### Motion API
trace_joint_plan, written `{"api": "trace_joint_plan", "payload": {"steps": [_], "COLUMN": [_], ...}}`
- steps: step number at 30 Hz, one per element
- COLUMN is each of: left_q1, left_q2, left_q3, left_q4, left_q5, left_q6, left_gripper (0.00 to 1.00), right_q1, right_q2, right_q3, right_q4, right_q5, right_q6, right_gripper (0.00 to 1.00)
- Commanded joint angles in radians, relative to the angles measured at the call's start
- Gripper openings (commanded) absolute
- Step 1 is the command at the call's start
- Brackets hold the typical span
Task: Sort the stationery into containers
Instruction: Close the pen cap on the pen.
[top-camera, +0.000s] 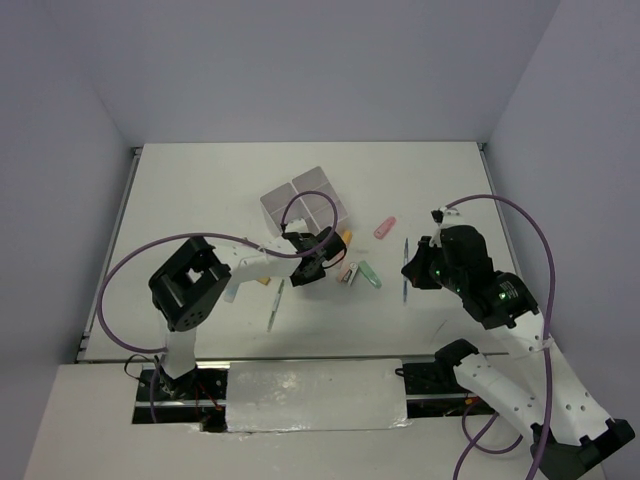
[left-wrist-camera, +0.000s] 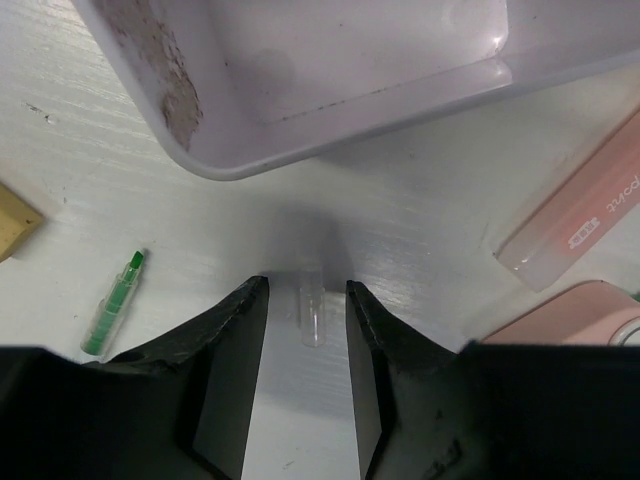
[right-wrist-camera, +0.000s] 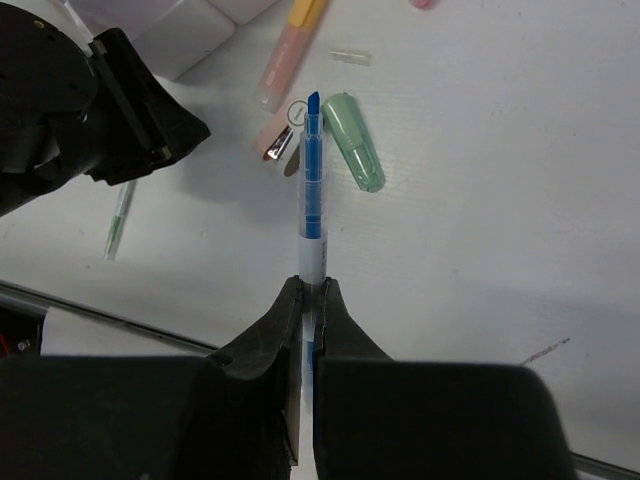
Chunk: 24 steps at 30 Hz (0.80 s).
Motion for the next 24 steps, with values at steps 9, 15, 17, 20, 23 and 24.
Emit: {"api": "trace_joint_plan", "payload": {"steps": [9,15,17,20,23,24], "left_q1": [-0.003,-0.003,-0.005,-0.006,-0.014,-0.023], "left_q2": [0.022,0.010,-0.005,-0.071,-0.149,-0.163], "left_q3": [-0.049,-0.052,-0.069,-0.101,-0.081,-0.073], "left_q4": [0.021,0.016,0.027,0.055,0.029,0.010], "left_q5": [0.051,0.062,0.068,0.071,0.044,0.024], "left_q6": [-0.027,-0.007,-0.004,-0.001,0.011,0.017], "left_gripper": [0.27,0.11,0.06,0.00,0.00,0.00], "right_q1": [0.007,0.009,0.007,0.009,0.015,0.019], "right_q2": [-0.021,-0.031,-0.029,-0.038,-0.041,-0.040], "right_q3": [-0.012,-0.021,-0.028,-0.059,-0.104,-0.128], "right_q4": [0.008,0.020,0.028,0.092,0.167,0.186], "right_q5": [-0.004,-0.009,-0.038,-0.113,-0.194,-0.219], "right_q6": [-0.013,-0.010,-0.013,-0.010,0.008,0.013], "right_gripper": [0.00,0.00,0.00,0.00,0.00,0.00]}}
